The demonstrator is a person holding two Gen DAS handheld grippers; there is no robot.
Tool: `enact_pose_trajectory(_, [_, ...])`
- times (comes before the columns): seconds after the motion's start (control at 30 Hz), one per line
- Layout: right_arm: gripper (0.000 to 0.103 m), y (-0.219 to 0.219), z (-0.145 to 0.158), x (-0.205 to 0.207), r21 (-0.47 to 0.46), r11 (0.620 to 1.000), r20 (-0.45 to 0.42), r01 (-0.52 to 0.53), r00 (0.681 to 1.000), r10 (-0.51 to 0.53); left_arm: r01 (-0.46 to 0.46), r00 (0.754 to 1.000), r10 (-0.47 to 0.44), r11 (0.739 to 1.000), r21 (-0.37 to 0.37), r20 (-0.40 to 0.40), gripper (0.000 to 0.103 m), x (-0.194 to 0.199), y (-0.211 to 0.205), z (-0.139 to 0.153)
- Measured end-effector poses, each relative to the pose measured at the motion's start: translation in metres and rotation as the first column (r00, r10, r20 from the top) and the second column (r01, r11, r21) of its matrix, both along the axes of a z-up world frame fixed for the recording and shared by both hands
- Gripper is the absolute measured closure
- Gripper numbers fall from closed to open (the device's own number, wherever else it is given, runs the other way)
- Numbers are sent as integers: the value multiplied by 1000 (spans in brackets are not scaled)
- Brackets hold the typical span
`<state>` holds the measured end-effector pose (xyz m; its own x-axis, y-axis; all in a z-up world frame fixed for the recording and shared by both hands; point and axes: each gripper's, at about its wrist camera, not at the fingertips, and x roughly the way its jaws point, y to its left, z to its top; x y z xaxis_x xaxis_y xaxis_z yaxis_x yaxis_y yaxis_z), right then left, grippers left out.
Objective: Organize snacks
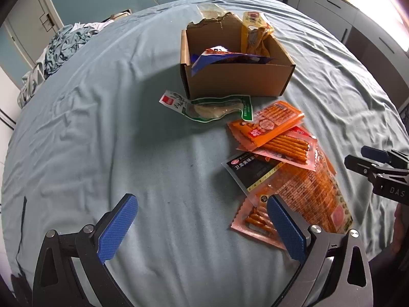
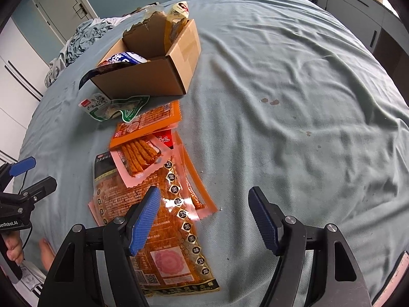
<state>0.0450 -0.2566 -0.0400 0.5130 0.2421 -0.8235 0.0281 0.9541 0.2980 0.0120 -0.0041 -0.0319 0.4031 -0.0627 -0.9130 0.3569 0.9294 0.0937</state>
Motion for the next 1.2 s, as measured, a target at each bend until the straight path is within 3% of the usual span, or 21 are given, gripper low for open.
enact_pose_trajectory(1.2, [33,-1,4,-2,-12,1000,3,3,1000,-3,1,1000,-1,1000,17,-2,0,1,-3,-3])
